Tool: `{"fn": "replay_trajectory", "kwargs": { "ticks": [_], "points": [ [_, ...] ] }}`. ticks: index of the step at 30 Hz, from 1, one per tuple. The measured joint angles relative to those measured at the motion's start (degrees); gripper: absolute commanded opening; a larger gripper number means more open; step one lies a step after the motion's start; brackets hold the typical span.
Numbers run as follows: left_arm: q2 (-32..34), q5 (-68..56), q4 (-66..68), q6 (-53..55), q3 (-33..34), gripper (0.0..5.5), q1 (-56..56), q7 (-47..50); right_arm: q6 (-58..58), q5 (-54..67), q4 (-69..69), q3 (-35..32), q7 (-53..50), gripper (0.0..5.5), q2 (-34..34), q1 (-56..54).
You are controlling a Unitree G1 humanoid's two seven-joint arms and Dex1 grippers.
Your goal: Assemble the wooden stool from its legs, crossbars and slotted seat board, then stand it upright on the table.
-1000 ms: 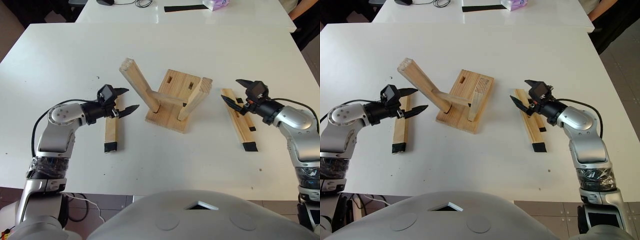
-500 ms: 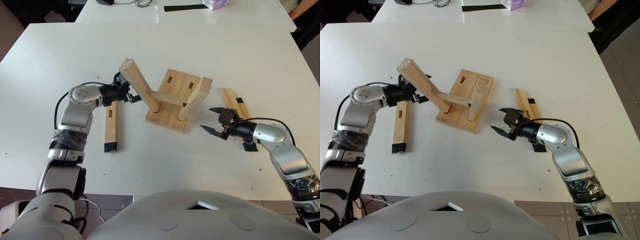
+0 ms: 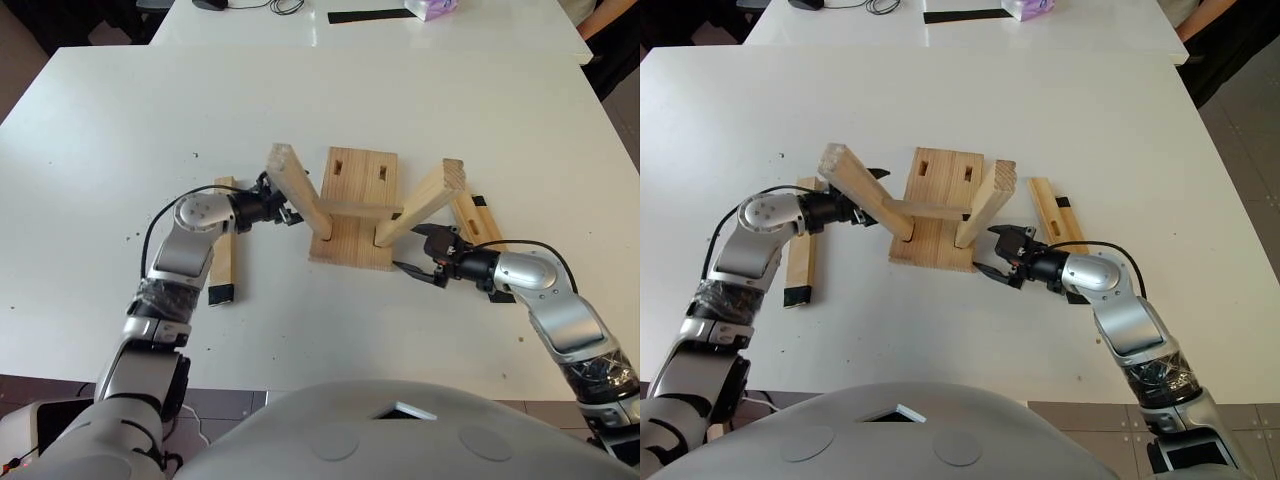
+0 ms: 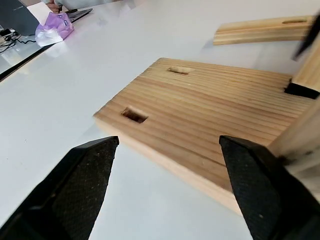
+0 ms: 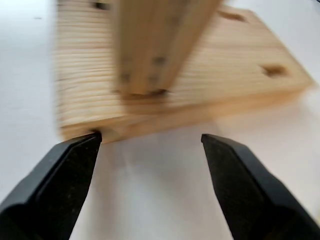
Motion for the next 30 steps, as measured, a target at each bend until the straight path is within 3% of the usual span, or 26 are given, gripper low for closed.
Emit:
{"fn": "replay_trajectory", "kwargs": {
  "ticks": [5, 14, 23, 30],
  "points": [
    [-5.07, -0.57, -7.73, 3.26, -6.69, 3.75, 4.72, 0.38, 3.62, 0.64, 3.10, -2.31, -5.88, 3.69, 5.26, -2.30],
    [-5.08, -0.25, -8.59, 4.88, -7.25, 3.75, 5.62, 1.87, 5.22, -0.10, 5.44, -4.11, -10.56, 3.69, 7.88, -5.20],
    [-5.25, 1.05, 1.11, 1.98, -5.71, 3.75, 0.64, 3.71, 5.44, 4.61, -8.89, -6.79, 8.35, 3.69, -10.91, 6.54],
    [-8.01, 2.22, 14.48, -3.38, -4.46, 3.75, -6.51, 6.43, 5.81, 7.43, -17.16, -6.30, 13.06, 3.69, -15.20, 12.18]
  ]
}}
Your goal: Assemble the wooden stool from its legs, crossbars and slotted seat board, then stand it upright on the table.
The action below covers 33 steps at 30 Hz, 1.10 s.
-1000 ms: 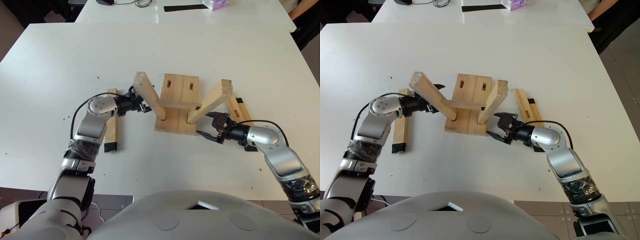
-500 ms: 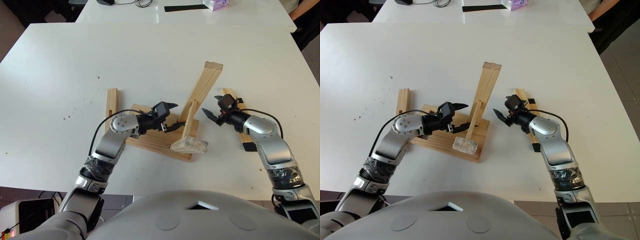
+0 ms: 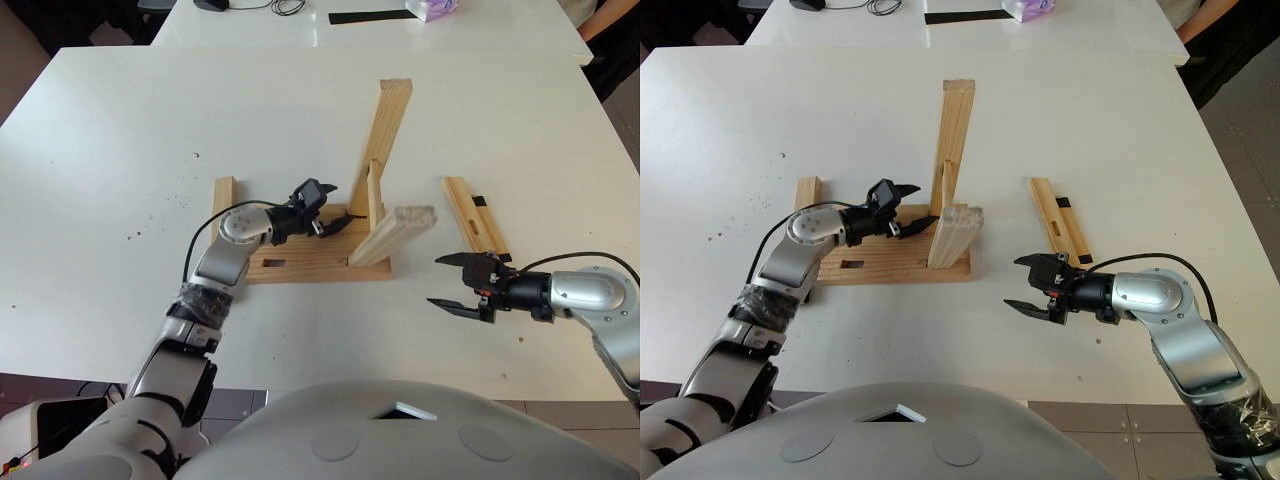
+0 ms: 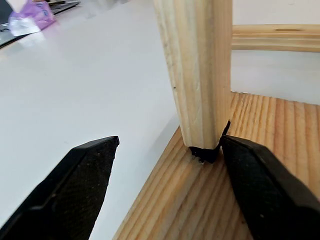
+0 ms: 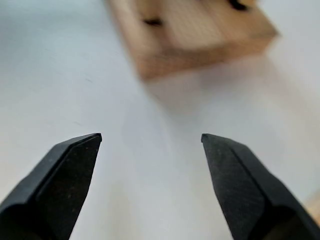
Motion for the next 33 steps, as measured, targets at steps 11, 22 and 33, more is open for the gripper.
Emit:
{"fn": "replay_trajectory", "kwargs": {
  "ticks": [11, 22, 33],
  "points": [
    [-3.38, 0.93, 9.49, -0.82, 2.68, 3.75, -7.66, 2.81, 4.54, -3.76, -2.09, 8.41, -9.39, 3.69, 7.53, -2.35],
    [8.34, 4.75, 21.49, -10.73, 11.66, 3.75, -18.95, 7.66, 6.20, -6.62, 0.40, 13.14, -14.54, 3.69, 11.97, -4.97],
    [6.14, 17.93, 38.94, -36.03, 0.06, 3.75, -21.29, 5.65, 5.71, -8.19, 6.37, 14.45, -16.71, 3.69, 15.85, -8.69]
  ]
}}
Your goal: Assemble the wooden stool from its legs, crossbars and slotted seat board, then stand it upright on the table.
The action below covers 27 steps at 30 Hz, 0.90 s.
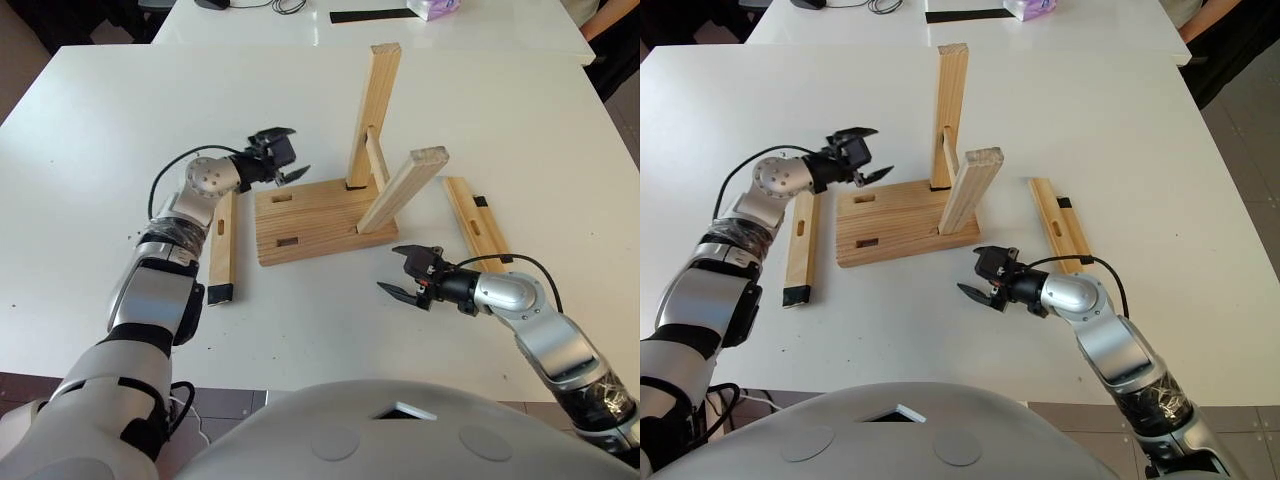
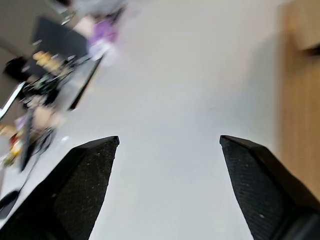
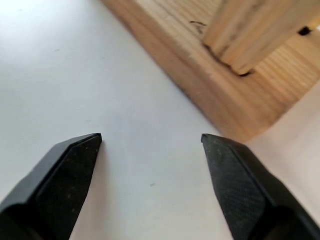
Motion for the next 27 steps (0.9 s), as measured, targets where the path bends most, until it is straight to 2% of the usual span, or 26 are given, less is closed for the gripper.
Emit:
{"fn": "replay_trajectory", "kwargs": {
  "ticks": [3, 7, 10, 13, 18, 27],
  "points": [
    [0.56, 0.20, 0.45, -3.20, -0.74, 3.75, 0.20, -3.06, -0.25, -0.08, 1.80, -0.23, -1.83, 3.69, 1.74, -0.71],
    [3.54, -4.09, -4.67, -5.77, -1.06, 3.75, 4.01, -12.09, -0.28, -0.54, 3.69, -0.64, -4.63, 3.69, 3.62, -1.64],
    [5.11, -9.25, -11.26, -3.19, -0.68, 3.75, 8.45, -18.00, -0.30, -0.67, 4.94, -0.88, -6.22, 3.69, 4.93, -2.17],
    [6.07, -14.05, -19.66, 4.27, -0.41, 3.75, 12.86, -22.65, -0.92, -1.22, 7.84, -1.55, -8.51, 3.69, 6.56, -3.96],
    [5.23, -18.38, -32.86, 18.17, -0.29, 3.75, 18.95, -24.19, -3.05, -2.97, 13.76, -2.86, -11.06, 3.69, 7.74, -8.25],
    [4.83, -21.38, -46.63, 30.88, 0.83, 3.75, 26.53, -22.47, -6.28, -5.14, 20.54, -2.95, -8.40, 3.69, 6.14, -14.47]
  ]
}}
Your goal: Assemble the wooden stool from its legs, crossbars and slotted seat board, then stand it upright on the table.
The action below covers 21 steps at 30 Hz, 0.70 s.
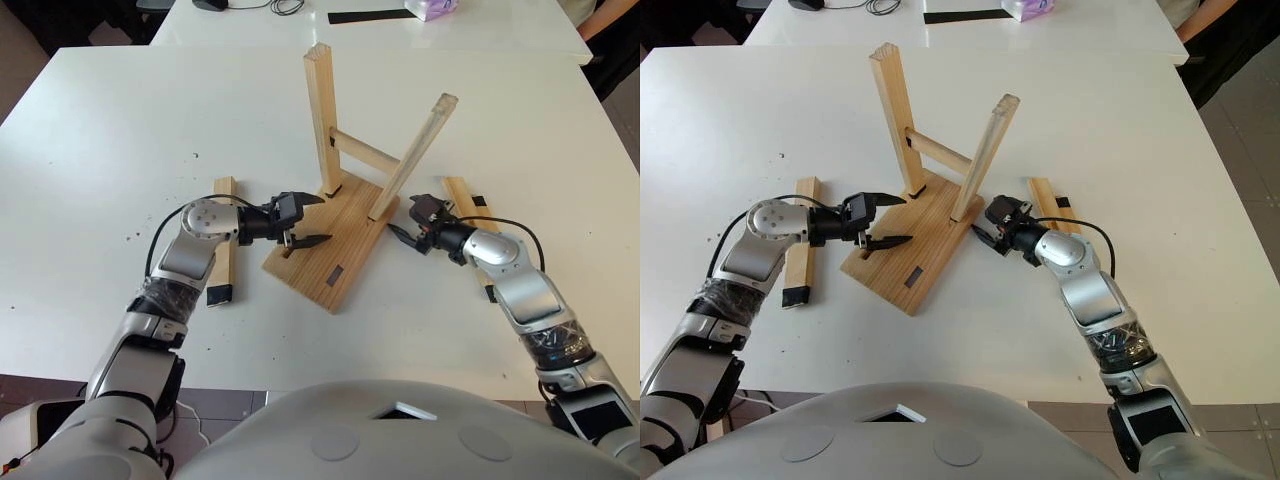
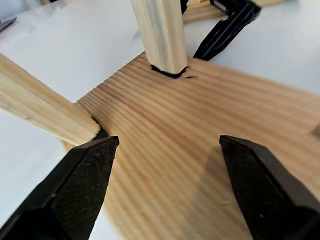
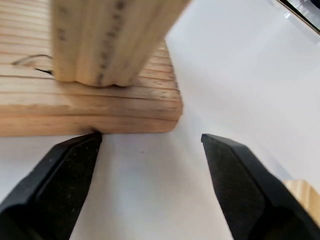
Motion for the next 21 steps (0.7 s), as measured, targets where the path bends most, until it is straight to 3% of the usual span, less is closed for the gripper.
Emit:
{"fn": "replay_trajectory", "kwargs": {
  "ticks": [6, 12, 17, 21],
  "points": [
    [-1.44, -4.33, -8.62, 8.73, 4.99, 3.75, 2.29, 6.41, -1.77, -1.49, 3.04, -0.13, 1.52, 3.69, -1.11, -2.60],
    [2.63, 1.45, -4.00, -0.45, 11.53, 3.75, -2.78, 13.87, 1.89, 0.22, -6.75, -2.55, 4.04, 3.69, -4.06, 5.26],
    [9.75, 14.80, 5.41, -18.33, 5.37, 3.75, 1.07, 13.66, 4.86, 0.23, -14.02, 0.17, 4.98, 3.69, -3.51, 9.26],
    [9.09, 15.95, 4.70, -22.04, 1.30, 3.75, 3.31, 11.66, 5.27, -0.32, -12.21, 1.56, 4.10, 3.69, -1.17, 7.22]
  ]
}}
